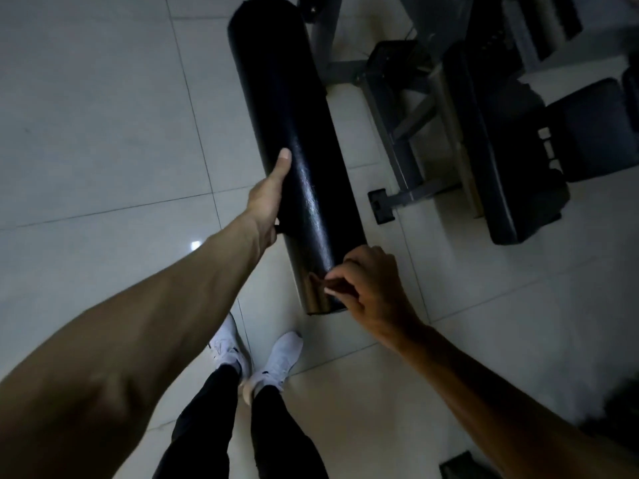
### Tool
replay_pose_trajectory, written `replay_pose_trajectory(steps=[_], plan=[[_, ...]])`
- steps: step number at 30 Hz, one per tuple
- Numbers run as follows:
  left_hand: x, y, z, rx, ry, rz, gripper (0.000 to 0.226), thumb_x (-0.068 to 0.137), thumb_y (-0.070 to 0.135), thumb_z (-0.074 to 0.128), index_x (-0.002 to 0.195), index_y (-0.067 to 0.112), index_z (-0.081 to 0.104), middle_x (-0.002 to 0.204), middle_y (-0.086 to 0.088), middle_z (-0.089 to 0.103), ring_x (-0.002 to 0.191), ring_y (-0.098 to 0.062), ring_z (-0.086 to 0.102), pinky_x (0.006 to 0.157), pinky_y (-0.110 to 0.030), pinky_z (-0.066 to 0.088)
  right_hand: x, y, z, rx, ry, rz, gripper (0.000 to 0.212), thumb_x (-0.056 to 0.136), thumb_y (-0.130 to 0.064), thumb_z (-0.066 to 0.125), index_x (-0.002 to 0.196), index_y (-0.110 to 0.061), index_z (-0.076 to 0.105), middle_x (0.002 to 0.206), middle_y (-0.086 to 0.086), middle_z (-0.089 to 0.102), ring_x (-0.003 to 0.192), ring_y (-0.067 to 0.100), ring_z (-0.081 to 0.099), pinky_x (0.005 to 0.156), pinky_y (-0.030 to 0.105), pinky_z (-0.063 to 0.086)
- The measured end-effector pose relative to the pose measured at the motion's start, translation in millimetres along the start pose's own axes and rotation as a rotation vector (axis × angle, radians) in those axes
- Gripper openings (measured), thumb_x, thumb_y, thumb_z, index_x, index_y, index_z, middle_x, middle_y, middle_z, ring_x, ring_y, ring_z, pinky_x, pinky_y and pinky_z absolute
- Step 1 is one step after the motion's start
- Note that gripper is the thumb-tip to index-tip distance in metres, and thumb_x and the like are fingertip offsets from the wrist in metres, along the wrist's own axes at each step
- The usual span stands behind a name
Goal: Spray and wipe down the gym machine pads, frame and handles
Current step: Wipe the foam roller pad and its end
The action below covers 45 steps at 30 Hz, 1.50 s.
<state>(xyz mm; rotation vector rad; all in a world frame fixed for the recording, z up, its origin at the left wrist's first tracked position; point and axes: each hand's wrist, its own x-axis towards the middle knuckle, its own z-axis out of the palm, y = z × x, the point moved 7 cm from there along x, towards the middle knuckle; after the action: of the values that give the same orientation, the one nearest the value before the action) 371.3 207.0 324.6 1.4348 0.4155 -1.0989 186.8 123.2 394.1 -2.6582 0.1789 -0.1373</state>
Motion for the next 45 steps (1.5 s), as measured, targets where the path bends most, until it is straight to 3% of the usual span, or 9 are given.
replay_pose_trajectory(steps=[6,11,15,18,25,33,38,42,45], plan=[[0,9,-3,0.018,0.069,0.050,0.086,0.069,0.083,0.070,0.127,0.020,0.063,0.112,0.003,0.073,0.097,-0.017,0.069,0.086,-0.041,0.057,-12,0,-2,0.016,-0.003,-0.074,0.016,0.093,-0.031,0.076,0.101,-0.020,0.069,0.102,0.002,0.056,0.091,0.023,0.054,0.076,0.044,0.043],[8,18,-8,0.096,0.173,0.075,0.098,0.054,0.081,0.079,0.123,0.014,0.061,0.110,-0.001,0.073,0.090,-0.019,0.071,0.088,-0.040,0.060,68,17,8,0.015,0.158,0.121,0.018,0.093,-0.028,0.071,0.107,-0.019,0.064,0.106,0.004,0.055,0.097,0.023,0.054,0.081,0.049,0.047],[18,20,-23,0.107,0.119,0.029,0.071,0.077,0.080,0.065,0.114,0.019,0.067,0.106,0.000,0.075,0.094,-0.020,0.070,0.077,-0.035,0.053,118,21,10,0.050,0.236,0.199,0.019,0.095,-0.031,0.069,0.111,-0.025,0.061,0.112,0.000,0.057,0.106,0.019,0.055,0.088,0.047,0.051],[34,28,-30,0.073,0.052,-0.034,0.068,0.085,0.082,0.048,0.115,0.025,0.071,0.108,0.001,0.075,0.101,-0.024,0.069,0.094,-0.044,0.052,171,27,9,0.034,0.258,0.265,0.021,0.094,-0.036,0.066,0.112,-0.026,0.061,0.116,-0.001,0.057,0.111,0.019,0.054,0.093,0.044,0.052],[68,77,-29,0.045,-0.023,-0.044,0.062,0.095,0.075,0.044,0.121,0.024,0.067,0.112,-0.001,0.073,0.103,-0.024,0.070,0.091,-0.044,0.059,323,38,-3,-0.034,0.283,0.368,0.022,0.098,-0.035,0.067,0.118,-0.024,0.066,0.123,0.002,0.057,0.122,0.022,0.050,0.097,0.028,0.026],[68,69,-24,-0.021,-0.067,-0.156,0.071,0.090,0.083,0.041,0.125,0.026,0.065,0.111,-0.002,0.073,0.102,-0.028,0.069,0.087,-0.044,0.058,430,40,-11,-0.067,0.267,0.399,0.030,0.099,-0.041,0.065,0.125,-0.025,0.064,0.130,0.001,0.056,0.126,0.020,0.049,0.109,0.041,0.042],[54,33,-23,0.010,-0.148,-0.217,0.094,0.075,0.097,0.041,0.135,0.028,0.061,0.124,-0.003,0.069,0.115,-0.029,0.065,0.103,-0.053,0.050,402,31,-7,-0.139,0.210,0.305,0.027,0.099,-0.041,0.064,0.122,-0.027,0.065,0.127,0.001,0.056,0.124,0.021,0.050,0.107,0.040,0.041],[37,24,-21,-0.022,-0.150,-0.193,0.082,0.082,0.091,0.042,0.128,0.027,0.065,0.118,-0.003,0.072,0.104,-0.027,0.069,0.097,-0.047,0.056,333,24,-4,-0.203,0.116,0.212,0.022,0.098,-0.041,0.066,0.115,-0.027,0.069,0.120,0.003,0.058,0.119,0.025,0.051,0.091,0.032,0.027],[30,27,-19,-0.029,-0.106,-0.155,0.077,0.084,0.087,0.045,0.126,0.026,0.067,0.114,-0.003,0.073,0.099,-0.023,0.069,0.094,-0.047,0.058,273,20,-5,-0.161,0.110,0.178,0.019,0.095,-0.038,0.070,0.108,-0.024,0.070,0.110,0.003,0.059,0.109,0.026,0.054,0.087,0.033,0.029]])
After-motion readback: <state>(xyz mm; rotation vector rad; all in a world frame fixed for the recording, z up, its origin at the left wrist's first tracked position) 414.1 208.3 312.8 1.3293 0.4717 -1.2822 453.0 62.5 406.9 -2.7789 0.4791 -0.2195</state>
